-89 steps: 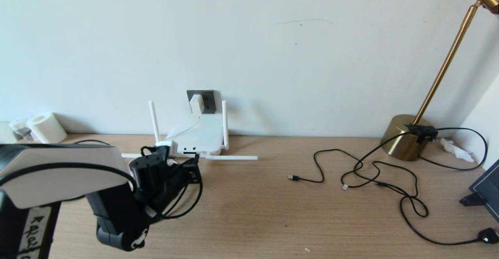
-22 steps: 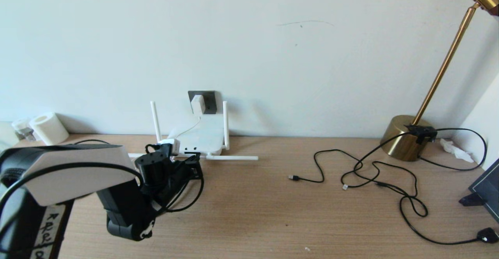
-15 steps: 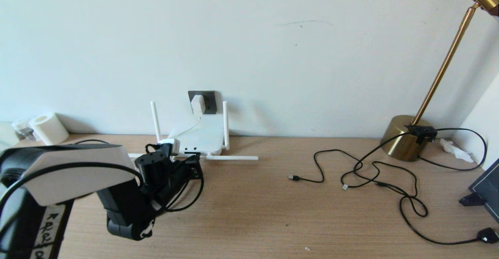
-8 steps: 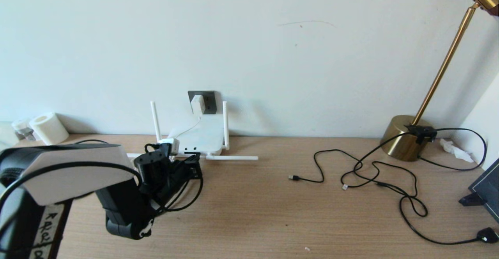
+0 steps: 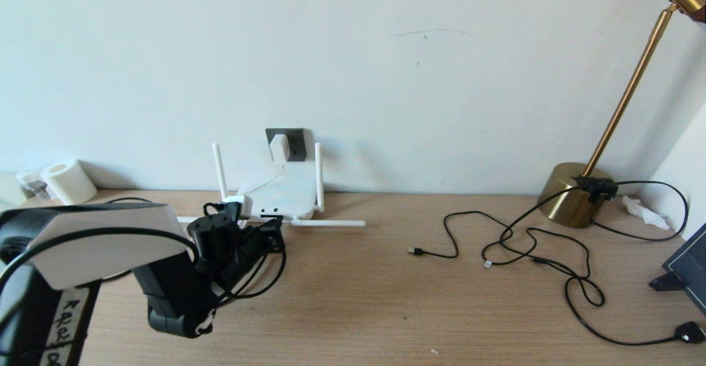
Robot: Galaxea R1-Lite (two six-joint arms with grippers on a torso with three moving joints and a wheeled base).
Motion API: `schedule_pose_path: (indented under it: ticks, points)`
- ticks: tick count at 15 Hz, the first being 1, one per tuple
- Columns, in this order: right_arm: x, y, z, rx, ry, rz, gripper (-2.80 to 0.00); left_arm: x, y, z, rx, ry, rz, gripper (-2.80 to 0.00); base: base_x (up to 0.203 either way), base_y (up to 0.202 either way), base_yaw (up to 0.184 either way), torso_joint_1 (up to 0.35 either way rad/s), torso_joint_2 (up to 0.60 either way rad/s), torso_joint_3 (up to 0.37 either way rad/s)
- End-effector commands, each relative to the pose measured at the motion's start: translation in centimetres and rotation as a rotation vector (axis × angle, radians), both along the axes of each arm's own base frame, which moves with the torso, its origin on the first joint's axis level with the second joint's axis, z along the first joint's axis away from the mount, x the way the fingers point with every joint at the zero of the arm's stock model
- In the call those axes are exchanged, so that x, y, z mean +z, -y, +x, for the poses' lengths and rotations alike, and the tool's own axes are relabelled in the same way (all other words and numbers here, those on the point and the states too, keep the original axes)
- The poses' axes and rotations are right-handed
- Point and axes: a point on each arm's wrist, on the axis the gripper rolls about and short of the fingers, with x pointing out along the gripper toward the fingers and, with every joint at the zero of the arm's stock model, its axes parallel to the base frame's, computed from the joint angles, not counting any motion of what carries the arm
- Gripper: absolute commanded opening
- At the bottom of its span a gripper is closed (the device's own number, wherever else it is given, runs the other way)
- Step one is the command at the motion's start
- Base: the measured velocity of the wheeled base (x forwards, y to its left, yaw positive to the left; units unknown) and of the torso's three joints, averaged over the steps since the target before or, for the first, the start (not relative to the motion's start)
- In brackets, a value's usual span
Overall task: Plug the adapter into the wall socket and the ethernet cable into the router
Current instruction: Plug cable into router interface
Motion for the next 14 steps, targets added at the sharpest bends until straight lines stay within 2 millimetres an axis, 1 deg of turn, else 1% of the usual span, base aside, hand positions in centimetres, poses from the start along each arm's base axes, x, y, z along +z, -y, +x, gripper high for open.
schedule_pose_path:
  ticks: [1,5,14]
  points:
    - [0.01,0.00,0.00,0.000,0.001,0.000,0.00,-0.13,0.00,0.03,0.002,0.001,-0.001,-2.80,0.000,0.000,0.000,0.000,0.00,0.000]
    - [0.01,0.00,0.00,0.000,0.001,0.000,0.00,-0.03,-0.33,-0.14,0.010,-0.003,0.000,-2.80,0.000,0.000,0.000,0.000,0.00,0.000]
    - [0.01,0.00,0.00,0.000,0.001,0.000,0.00,0.01,-0.34,-0.18,0.004,-0.010,0.002,-2.80,0.000,0.000,0.000,0.000,0.00,0.000]
